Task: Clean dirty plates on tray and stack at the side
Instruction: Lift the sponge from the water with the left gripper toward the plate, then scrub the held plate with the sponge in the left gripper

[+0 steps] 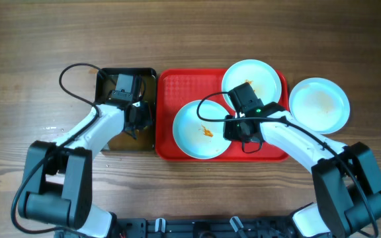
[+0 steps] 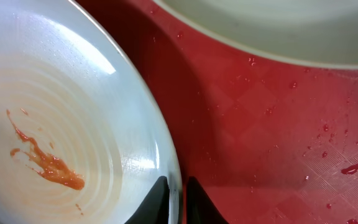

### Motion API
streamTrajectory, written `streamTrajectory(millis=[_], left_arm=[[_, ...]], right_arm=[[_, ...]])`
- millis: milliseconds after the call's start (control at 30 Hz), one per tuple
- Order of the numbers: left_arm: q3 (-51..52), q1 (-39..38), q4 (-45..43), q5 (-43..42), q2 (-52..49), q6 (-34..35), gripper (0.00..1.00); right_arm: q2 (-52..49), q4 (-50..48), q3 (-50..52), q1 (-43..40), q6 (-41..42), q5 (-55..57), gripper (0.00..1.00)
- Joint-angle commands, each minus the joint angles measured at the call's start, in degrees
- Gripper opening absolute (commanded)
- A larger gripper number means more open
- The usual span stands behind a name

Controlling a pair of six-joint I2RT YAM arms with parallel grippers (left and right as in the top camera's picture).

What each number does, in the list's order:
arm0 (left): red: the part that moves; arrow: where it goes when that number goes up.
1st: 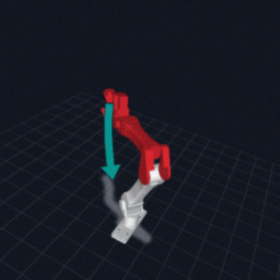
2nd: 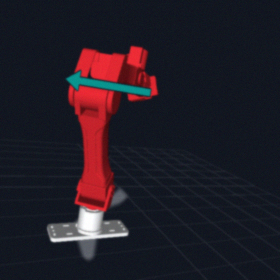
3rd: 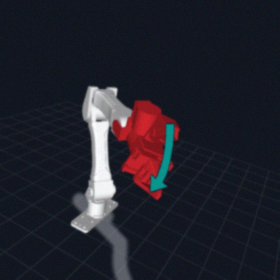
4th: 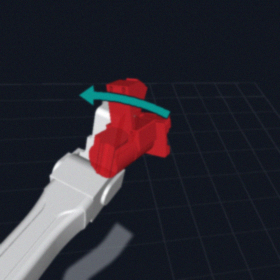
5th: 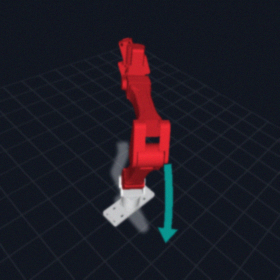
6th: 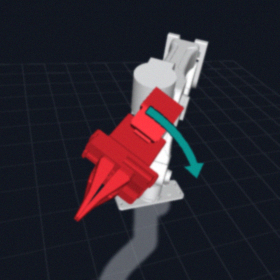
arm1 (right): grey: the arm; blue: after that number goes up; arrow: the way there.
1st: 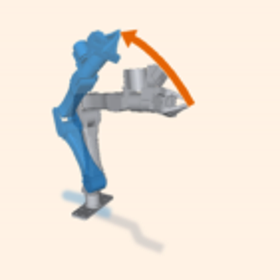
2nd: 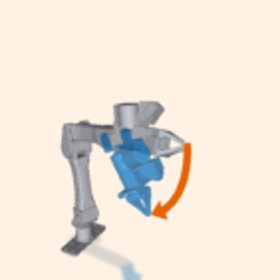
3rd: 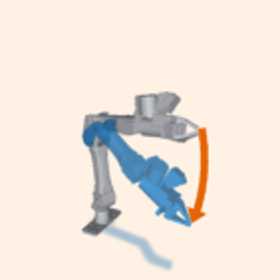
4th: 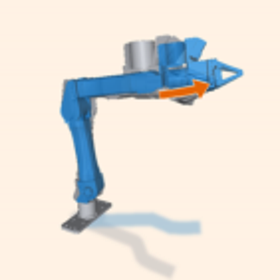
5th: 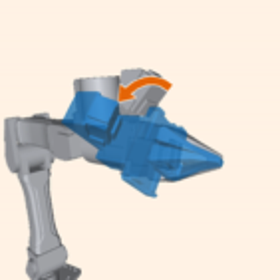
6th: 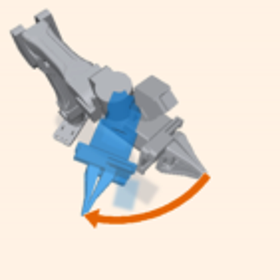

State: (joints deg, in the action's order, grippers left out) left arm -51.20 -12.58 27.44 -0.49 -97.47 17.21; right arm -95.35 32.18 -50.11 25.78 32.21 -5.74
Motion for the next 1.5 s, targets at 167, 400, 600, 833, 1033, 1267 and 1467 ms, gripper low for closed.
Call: streamTrajectory(millis=[167,400,600,833,1033,1267,1467], left_arm=[[-0.57,0.07,0.35,-0.04,14.10,-0.31,0.04],[-0.55,0.07,0.46,-0.09,15.39,-0.24,0.04],[-0.55,0.07,0.46,-0.09,15.34,-0.24,0.04],[-0.55,0.04,0.35,-10.86,15.10,1.92,0.04],[-0.55,-4.76,-5.07,-28.39,11.76,6.73,0.04],[-0.55,-17.68,-17.64,-28.61,1.60,16.70,0.04],[-0.55,-21.40,-24.79,-28.65,-6.58,24.44,0.04]], right_arm=[[0.66,-0.07,-0.04,0.09,-0.70,0.37,0.12],[0.63,-2.19,-0.04,0.09,-0.70,0.35,0.12],[0.63,-2.99,-0.04,0.09,-0.72,0.35,0.04],[0.63,-2.99,-0.04,0.09,-0.68,0.35,0.04],[0.63,-2.99,-0.04,0.09,-0.70,-0.28,0.04],[0.63,-2.93,-0.04,0.09,-0.72,-0.28,0.04],[0.63,-2.75,-0.04,0.09,-0.72,-0.28,0.04]])
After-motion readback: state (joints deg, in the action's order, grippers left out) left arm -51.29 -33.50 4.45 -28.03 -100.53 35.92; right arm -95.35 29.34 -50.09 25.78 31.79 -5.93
